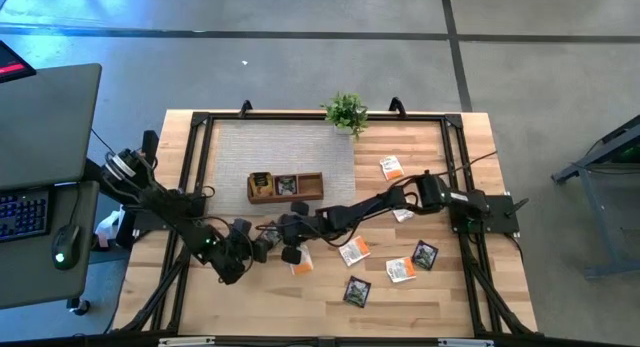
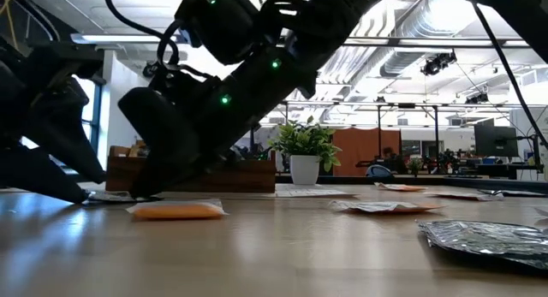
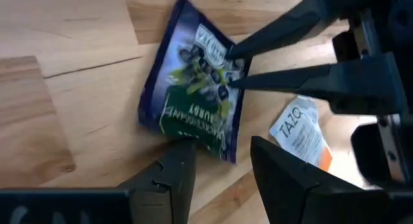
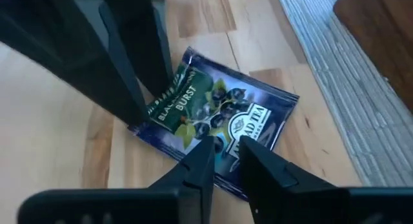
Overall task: Pick & Place Tea
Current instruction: Put the purple tea bag into the middle section of the wooden organizer
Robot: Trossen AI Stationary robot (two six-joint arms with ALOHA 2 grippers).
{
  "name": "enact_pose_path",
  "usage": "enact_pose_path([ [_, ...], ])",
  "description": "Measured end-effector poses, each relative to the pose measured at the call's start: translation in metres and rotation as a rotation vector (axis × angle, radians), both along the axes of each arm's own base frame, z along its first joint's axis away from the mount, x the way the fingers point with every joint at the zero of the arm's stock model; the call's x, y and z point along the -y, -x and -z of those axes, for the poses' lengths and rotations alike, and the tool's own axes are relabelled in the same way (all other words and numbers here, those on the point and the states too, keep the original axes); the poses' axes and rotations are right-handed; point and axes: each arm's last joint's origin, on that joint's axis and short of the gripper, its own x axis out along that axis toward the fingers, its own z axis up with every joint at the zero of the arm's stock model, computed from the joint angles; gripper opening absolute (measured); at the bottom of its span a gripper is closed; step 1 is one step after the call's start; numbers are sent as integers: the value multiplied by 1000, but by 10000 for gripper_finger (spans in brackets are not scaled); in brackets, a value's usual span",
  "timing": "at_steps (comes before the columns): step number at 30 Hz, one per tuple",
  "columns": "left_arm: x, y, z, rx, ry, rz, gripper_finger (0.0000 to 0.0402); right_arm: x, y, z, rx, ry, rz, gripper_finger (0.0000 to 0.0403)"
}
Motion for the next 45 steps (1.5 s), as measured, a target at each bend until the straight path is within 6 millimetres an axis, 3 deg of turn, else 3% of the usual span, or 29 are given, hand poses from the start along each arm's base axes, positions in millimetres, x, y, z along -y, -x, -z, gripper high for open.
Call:
enact_pose_path([
  [12,-1,-3,3,-19,23,-8,149,-6,2,3,-21,-45,21,18],
  [17,-1,-2,4,-31,9,-6,147,-18,6,4,-44,-137,-8,2],
  [21,-1,-2,4,-44,-43,37,117,-36,5,1,12,-142,-60,5],
  [28,-2,-1,5,-80,-142,130,15,-46,7,1,35,-116,-87,3],
  [35,-2,-1,5,-97,-209,197,5,-44,5,-1,71,-65,-98,4],
  [41,-5,2,-3,-123,-247,227,1,-44,8,-25,85,54,-147,3],
  [45,-5,1,-29,-162,-313,234,1,-41,15,-63,104,130,-134,10],
])
